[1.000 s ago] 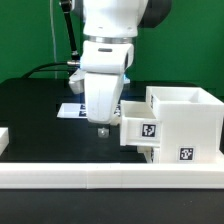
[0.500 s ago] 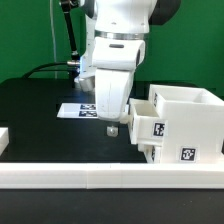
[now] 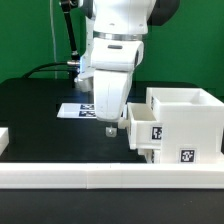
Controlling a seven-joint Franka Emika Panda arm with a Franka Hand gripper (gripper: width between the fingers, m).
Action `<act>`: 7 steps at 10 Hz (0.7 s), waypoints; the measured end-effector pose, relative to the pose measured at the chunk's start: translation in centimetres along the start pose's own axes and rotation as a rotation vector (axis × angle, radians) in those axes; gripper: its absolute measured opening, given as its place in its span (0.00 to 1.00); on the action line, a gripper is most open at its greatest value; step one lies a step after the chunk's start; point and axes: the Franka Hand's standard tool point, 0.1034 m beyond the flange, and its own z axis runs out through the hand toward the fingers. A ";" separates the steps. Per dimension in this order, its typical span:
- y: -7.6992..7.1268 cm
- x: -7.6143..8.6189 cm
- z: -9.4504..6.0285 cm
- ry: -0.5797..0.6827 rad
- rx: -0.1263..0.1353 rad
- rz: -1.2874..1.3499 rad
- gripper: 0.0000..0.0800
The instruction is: Assemble drawer
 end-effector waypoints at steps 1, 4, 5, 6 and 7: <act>-0.1 0.6 0.2 0.004 0.004 -0.037 0.81; -0.3 1.4 0.5 0.008 0.014 -0.105 0.81; -0.5 1.7 0.5 0.007 0.018 -0.104 0.81; -0.5 2.2 0.4 0.005 0.021 -0.102 0.81; -0.4 2.3 0.3 0.003 0.020 -0.091 0.81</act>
Offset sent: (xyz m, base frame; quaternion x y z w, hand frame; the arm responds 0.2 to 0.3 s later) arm 0.0003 0.0112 -0.0010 0.0105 -0.0003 -0.0795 0.9968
